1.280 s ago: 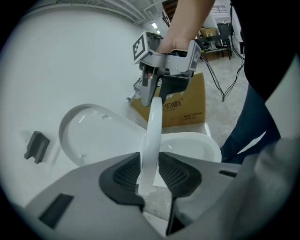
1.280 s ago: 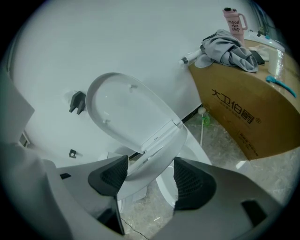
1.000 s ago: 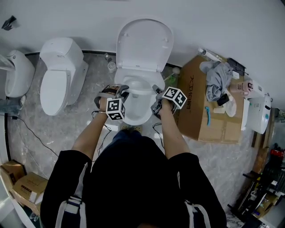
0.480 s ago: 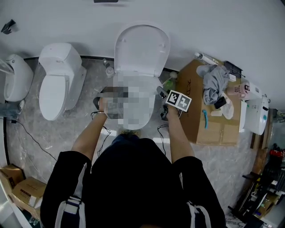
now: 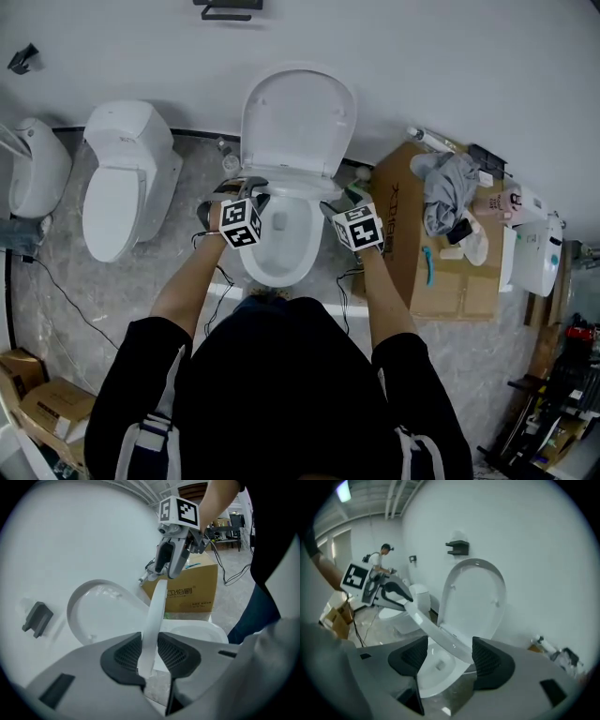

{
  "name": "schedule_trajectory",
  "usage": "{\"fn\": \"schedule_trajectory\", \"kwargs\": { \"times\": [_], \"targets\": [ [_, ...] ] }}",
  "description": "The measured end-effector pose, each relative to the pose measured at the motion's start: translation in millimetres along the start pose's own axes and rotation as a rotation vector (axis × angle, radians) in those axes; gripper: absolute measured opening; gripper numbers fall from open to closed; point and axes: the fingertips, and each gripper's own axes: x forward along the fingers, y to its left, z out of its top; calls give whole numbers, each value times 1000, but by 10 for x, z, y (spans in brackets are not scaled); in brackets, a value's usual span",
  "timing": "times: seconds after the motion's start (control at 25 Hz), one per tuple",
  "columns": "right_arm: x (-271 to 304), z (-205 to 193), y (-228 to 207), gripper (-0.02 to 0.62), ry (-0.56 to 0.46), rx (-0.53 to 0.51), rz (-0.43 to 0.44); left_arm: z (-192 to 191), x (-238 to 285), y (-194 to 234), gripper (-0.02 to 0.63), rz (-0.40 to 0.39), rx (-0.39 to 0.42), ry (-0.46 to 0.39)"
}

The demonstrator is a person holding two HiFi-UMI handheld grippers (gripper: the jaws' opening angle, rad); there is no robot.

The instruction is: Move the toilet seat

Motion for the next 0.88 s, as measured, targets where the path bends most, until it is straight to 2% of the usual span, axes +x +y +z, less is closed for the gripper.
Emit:
{"fn": "schedule_trajectory", "kwargs": {
  "times": [0.08,0.16,0.24,0.48,0.6,0.88],
  "targets": [
    [46,12,38,298,55,-166,-14,13,11,62,110,-4,-7,1],
    [102,25,53,245,102,-327,-39,18,25,122,110,-5,-14,1],
    [158,86,52,227,110,-422,-60,23,36,183,110,-4,-22,-2],
    [281,280,-30,124,112,-544,-94,73,96,398,109,5,-42,-11],
    [333,357,-107,112,118,-581,-110,90,139,516,107,11,-59,-20],
    [420,581,-308,101,104,-592,-106,132,241,813,101,30,-61,-35]
  ]
}}
